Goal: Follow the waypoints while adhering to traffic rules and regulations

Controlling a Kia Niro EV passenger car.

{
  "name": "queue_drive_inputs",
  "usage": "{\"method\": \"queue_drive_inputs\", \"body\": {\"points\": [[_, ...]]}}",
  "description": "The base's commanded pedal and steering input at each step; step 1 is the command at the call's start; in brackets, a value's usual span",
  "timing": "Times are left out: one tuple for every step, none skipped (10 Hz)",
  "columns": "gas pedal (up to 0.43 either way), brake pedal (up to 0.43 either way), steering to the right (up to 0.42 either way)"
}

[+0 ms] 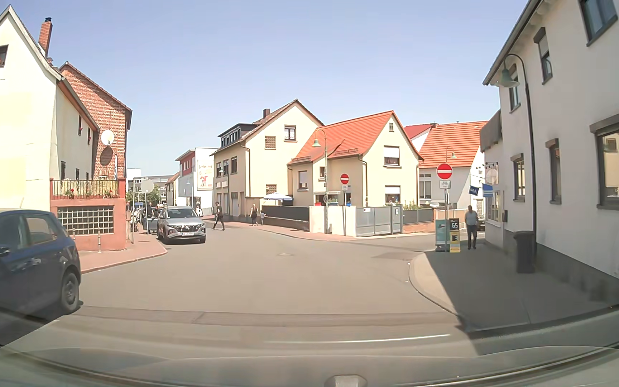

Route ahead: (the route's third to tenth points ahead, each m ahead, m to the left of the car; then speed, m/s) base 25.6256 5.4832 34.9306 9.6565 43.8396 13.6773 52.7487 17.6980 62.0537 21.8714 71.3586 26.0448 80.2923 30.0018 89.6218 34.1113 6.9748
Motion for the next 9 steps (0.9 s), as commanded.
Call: {"method": "queue_drive_inputs", "body": {"points": [[0.0, 0.0, -0.029], [0.0, 0.0, -0.03], [0.0, 0.0, -0.033], [0.0, 0.0, -0.036], [0.0, 0.0, -0.037], [0.0, 0.0, -0.038], [0.0, 0.0, -0.038], [0.0, 0.0, -0.038], [0.0, 0.0, -0.039]]}}
